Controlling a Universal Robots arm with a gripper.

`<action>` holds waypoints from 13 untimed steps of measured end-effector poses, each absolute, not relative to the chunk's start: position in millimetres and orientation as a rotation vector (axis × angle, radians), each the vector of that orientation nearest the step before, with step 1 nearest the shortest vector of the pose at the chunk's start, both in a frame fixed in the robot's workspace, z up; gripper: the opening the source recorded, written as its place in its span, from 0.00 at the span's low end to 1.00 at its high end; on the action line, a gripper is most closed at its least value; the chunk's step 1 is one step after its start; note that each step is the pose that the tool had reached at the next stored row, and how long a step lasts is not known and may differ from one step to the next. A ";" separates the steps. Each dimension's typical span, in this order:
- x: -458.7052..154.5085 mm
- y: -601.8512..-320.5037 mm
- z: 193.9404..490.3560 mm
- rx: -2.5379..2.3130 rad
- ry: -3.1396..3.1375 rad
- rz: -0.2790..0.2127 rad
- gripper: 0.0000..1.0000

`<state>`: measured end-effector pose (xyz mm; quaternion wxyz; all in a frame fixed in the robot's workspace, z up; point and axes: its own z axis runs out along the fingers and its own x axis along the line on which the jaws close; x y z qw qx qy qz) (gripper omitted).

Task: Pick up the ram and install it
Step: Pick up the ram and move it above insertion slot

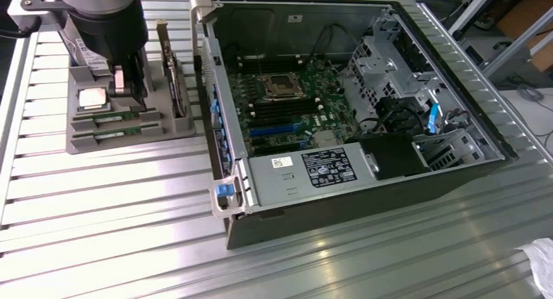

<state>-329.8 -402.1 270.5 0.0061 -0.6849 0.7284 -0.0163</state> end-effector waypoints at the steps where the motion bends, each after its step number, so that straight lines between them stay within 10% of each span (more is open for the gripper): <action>1: -329.8 -402.1 270.3 -2.143 2.280 -0.051 0.36; 13: -341.1 -403.7 265.5 -2.143 2.279 -0.051 0.36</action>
